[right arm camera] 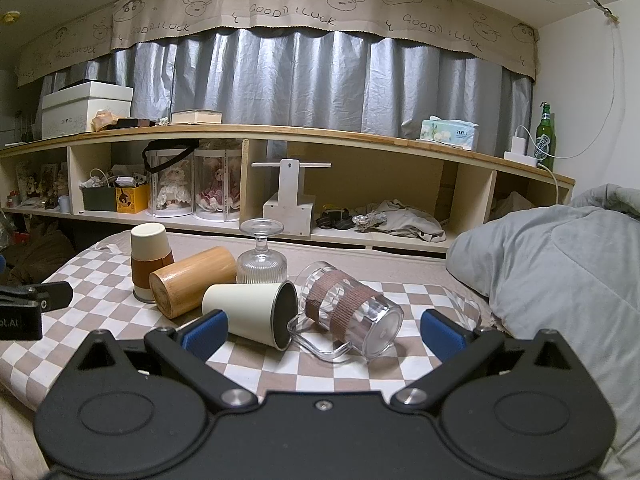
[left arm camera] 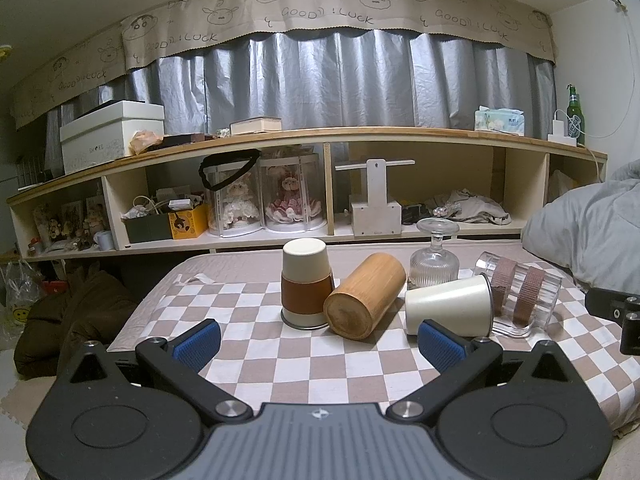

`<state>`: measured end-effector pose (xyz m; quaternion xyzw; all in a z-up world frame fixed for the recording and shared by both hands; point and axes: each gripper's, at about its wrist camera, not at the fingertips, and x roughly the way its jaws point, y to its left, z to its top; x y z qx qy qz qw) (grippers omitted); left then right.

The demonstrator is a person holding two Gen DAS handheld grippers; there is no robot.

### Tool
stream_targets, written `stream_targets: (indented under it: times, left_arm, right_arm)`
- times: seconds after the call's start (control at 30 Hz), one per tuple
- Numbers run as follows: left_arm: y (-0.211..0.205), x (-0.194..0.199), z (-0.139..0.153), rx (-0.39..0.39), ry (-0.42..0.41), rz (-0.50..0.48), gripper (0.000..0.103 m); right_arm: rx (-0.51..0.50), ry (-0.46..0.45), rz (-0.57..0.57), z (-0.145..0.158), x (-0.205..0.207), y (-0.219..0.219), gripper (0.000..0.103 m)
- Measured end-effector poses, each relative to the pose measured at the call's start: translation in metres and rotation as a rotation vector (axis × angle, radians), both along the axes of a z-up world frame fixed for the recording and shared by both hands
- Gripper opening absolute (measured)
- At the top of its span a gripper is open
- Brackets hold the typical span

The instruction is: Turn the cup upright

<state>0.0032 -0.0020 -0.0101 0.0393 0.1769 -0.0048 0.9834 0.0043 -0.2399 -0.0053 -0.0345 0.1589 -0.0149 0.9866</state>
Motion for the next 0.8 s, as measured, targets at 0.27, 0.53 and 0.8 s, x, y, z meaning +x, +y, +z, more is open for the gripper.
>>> stream_targets:
  times: [0.27,0.53,0.8]
  left_arm:
    - [-0.001,-0.001,0.001,0.0,0.001,0.001,0.103]
    - [-0.001,0.0,0.001,-0.004,0.001,0.001,0.103]
    - [-0.002,0.009,0.011,-0.001,0.003,-0.033,0.103]
  right_arm:
    - [0.001,0.0,0.0,0.0,0.0,0.0,0.103]
    - [0.001,0.0,-0.001,0.0,-0.001,-0.001,0.103]
    - [0.007,-0.009,0.002,0.002,-0.002,0.0,0.103]
